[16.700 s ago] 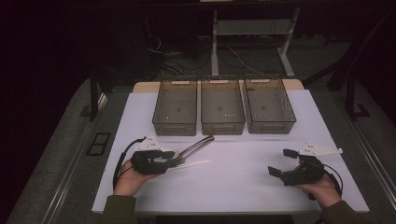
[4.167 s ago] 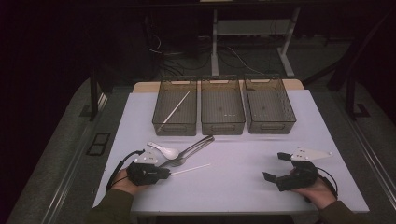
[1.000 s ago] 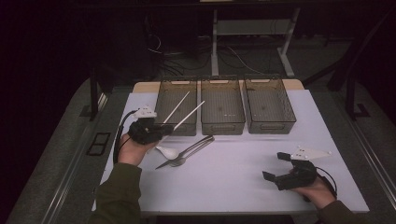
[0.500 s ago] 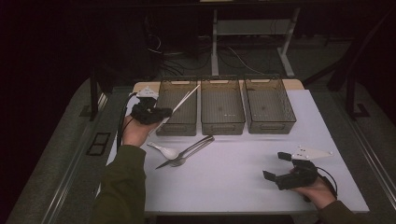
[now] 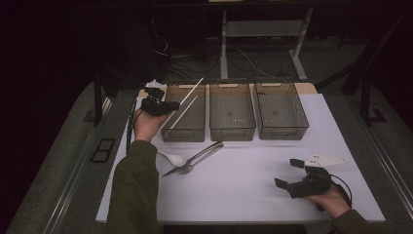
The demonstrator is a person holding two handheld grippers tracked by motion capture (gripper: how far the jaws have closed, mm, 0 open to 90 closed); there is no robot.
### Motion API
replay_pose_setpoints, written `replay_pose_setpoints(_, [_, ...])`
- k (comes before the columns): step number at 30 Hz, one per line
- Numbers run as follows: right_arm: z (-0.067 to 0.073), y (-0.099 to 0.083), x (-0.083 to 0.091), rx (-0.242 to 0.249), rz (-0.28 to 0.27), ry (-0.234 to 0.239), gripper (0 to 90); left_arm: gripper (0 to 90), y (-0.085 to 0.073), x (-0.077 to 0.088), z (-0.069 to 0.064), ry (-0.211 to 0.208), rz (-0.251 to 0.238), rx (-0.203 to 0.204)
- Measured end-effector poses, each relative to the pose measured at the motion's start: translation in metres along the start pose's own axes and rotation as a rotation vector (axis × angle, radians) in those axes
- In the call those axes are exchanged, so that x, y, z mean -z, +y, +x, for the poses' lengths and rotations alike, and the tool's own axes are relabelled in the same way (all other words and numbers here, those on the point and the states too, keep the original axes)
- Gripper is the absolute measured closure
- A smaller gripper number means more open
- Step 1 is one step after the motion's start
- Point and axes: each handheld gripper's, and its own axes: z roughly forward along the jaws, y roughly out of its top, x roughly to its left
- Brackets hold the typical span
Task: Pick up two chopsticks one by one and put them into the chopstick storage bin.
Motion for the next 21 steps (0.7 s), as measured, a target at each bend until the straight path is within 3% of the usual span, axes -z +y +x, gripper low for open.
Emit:
replay_pose_setpoints(6, [0.000,0.000,0.001,0.001,-0.005,0.004,1.0,84.0,0.005,-0.013,0.006,0.032,0.044,-0.018])
replay_pose_setpoints(10, [0.000,0.000,0.000,0.002,0.001,0.009,1.0,84.0,0.004,-0.021,0.009,0.042,0.057,-0.007])
replay_pose_setpoints(21, [0.000,0.000,0.001,0.005,-0.003,0.012,1.0,83.9,-0.003,-0.037,0.006,0.058,0.106,-0.016])
